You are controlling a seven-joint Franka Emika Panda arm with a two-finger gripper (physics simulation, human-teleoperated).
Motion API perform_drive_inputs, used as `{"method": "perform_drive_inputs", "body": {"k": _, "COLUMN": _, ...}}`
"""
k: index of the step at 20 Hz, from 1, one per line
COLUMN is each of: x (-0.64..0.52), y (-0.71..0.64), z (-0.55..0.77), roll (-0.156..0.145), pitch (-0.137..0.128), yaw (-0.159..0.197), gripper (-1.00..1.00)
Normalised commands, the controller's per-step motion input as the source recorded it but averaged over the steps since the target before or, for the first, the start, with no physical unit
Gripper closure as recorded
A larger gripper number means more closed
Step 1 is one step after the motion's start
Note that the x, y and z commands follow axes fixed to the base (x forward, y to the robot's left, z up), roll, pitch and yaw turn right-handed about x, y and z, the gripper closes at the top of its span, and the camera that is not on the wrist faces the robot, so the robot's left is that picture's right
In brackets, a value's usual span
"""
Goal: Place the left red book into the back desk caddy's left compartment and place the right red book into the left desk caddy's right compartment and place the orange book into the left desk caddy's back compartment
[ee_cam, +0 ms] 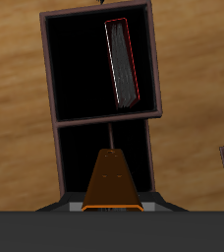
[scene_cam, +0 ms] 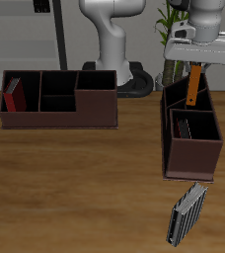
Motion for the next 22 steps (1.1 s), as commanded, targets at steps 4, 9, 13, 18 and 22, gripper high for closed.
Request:
{"method": "perform_drive_inputs", "body": {"k": 4, "x": -0.06, "y": 0.29, "z": -0.10, "roll": 0.078, "pitch": -0.014, "yaw": 0.043, "gripper": 1.00}}
{"method": "perform_drive_inputs", "body": {"k": 9, "x": -0.01, "y": 0.18, "z": -0.01, "roll": 0.050, "pitch": -0.027, "yaw": 0.032, "gripper": 1.00}}
{"method": "perform_drive_inputs", "body": {"k": 13, "x": 0.16, "y": -0.06, "z": 0.13, "roll": -0.029, "pitch": -0.034, "yaw": 0.014, "gripper": 1.00}}
{"method": "perform_drive_inputs", "body": {"k": 18, "x": 0.08, "y": -0.04, "z": 0.03, "roll": -0.005, "pitch": -0.041, "yaw": 0.016, "gripper": 1.00}}
{"method": "perform_drive_inputs", "body": {"k": 22, "x": 0.13, "y": 0.02, "z": -0.24, "roll": 0.010, "pitch": 0.046, "yaw": -0.011, "gripper": 1.00}}
